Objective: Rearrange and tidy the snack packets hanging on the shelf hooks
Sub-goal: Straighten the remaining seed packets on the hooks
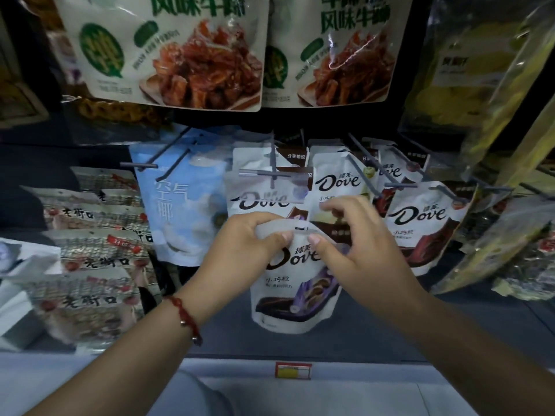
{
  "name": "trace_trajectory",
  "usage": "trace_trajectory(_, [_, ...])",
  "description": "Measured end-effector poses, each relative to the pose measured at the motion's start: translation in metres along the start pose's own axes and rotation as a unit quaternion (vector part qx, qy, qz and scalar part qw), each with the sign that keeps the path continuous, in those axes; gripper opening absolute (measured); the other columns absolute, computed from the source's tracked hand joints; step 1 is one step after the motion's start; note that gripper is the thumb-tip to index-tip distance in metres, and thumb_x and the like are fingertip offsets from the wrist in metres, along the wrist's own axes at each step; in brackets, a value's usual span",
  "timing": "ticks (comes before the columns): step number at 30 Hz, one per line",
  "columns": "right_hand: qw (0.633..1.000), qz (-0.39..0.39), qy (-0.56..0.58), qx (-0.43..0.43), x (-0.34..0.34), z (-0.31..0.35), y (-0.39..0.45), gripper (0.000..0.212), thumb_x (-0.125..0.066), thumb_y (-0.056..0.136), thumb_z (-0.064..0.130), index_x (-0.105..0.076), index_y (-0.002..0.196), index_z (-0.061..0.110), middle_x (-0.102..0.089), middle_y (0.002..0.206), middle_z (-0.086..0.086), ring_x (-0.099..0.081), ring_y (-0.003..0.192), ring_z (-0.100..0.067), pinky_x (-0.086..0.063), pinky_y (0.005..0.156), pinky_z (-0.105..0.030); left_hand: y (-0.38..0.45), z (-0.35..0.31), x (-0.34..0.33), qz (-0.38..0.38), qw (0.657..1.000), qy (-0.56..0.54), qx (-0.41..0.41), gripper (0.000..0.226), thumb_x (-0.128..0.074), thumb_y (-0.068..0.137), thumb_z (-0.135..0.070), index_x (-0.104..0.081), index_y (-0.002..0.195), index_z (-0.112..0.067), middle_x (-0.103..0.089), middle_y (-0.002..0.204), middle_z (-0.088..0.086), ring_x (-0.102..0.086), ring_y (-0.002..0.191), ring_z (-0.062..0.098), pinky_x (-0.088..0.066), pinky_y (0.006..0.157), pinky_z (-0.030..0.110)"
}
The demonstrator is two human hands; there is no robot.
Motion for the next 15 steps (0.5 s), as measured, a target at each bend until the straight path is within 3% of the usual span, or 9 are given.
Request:
trace_trajectory(1, [0.998,-0.028,-0.030,0.044,-0.002,0.006,0.003,0.038,-0.062,0.092,0.036,-0.053,0.127,0.026,-0.049,0.126,0.010,-0.045,0.118,-0.002,-0.034,0.100,-0.017,0.000,0.003,0.004,-0.011,1.000,-0.023,0.009,0.008,-0.068,0.090,-0.014,-0.075,0.088,-0.018,-0.076,0.081,-0.002,-0.072,0.076,0.013,-0.058,0.068,0.027])
trace_trajectory(4, [0.975,-0.059,-0.143,0.162,-0.009,0.022,0.016,0.057,-0.065,0.088,0.029,-0.047,0.141,0.023,-0.042,0.145,-0.004,-0.035,0.137,-0.024,-0.027,0.112,-0.040,-0.001,0.009,0.015,-0.038,0.995,-0.088,0.021,0.008,-0.067,0.091,-0.012,-0.074,0.090,-0.008,-0.075,0.077,0.006,-0.068,0.068,0.013,-0.053,0.059,0.019])
trace_trajectory(6, [0.968,-0.045,-0.162,0.184,-0.011,0.027,0.033,0.057,-0.066,0.087,0.024,-0.048,0.141,0.022,-0.045,0.145,-0.005,-0.036,0.137,-0.027,-0.029,0.113,-0.044,0.002,0.013,0.022,-0.062,0.993,-0.097,0.017,0.007,-0.068,0.091,-0.015,-0.074,0.089,-0.012,-0.075,0.077,0.003,-0.067,0.068,0.011,-0.053,0.062,0.023])
trace_trajectory(9, [0.963,-0.022,-0.168,0.211,-0.005,0.033,0.053,0.052,-0.067,0.087,0.024,-0.053,0.137,0.022,-0.058,0.128,0.001,-0.049,0.122,-0.021,-0.038,0.103,-0.038,0.008,0.017,0.028,-0.095,0.988,-0.116,0.021,0.008,-0.071,0.089,-0.019,-0.073,0.082,-0.024,-0.074,0.076,-0.007,-0.065,0.068,0.004,-0.049,0.065,0.025])
trace_trajectory(12, [0.969,0.028,-0.153,0.191,0.006,0.040,0.058,0.045,-0.054,0.095,0.036,-0.052,0.139,0.026,-0.060,0.126,0.007,-0.053,0.115,-0.013,-0.041,0.095,-0.031,0.013,0.016,0.030,-0.121,0.985,-0.120,0.009,0.009,-0.072,0.088,-0.025,-0.073,0.080,-0.025,-0.072,0.072,-0.011,-0.064,0.065,0.001,-0.047,0.062,0.023])
trace_trajectory(15, [0.995,0.042,-0.038,0.085,0.018,0.043,0.062,0.029,-0.042,0.100,0.042,-0.064,0.116,0.033,-0.069,0.105,0.011,-0.062,0.098,-0.005,-0.051,0.083,-0.034,0.015,0.010,0.028,-0.136,0.984,-0.110,-0.017,0.009,-0.072,0.088,-0.027,-0.075,0.082,-0.022,-0.074,0.073,-0.007,-0.067,0.068,0.006,-0.053,0.061,0.024])
Point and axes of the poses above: each hand's wrist, its own y-axis towards the middle knuckle, its own x-axis out of the back of the hand, z = x × y, the point moved 1 cm from there along y, towards the middle knuckle
